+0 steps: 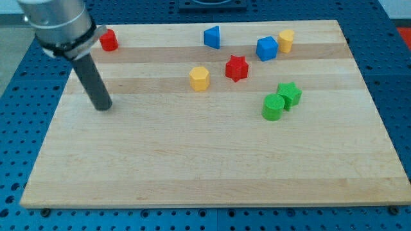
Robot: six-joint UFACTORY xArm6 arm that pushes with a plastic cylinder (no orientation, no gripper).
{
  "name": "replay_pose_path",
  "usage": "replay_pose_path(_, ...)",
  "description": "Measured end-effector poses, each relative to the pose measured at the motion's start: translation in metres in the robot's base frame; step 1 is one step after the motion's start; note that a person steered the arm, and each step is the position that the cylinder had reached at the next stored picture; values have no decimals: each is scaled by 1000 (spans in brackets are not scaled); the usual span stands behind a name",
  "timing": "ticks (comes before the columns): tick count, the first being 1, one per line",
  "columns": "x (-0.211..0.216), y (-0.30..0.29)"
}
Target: Push the red star to the center of the board
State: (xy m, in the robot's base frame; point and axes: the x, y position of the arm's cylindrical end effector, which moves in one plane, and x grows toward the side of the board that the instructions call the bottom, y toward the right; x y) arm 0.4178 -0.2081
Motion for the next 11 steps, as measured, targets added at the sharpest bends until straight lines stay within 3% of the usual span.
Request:
replay_pose_path(1, -14, 14)
replay_pose_path(2, 5, 74)
replay_pose_path(4, -16, 126)
replay_pose_path(5, -58, 133)
replay_pose_path(7, -102, 161)
replay_pose_path(10, -103, 276)
replay_pose_path(11, -39, 284)
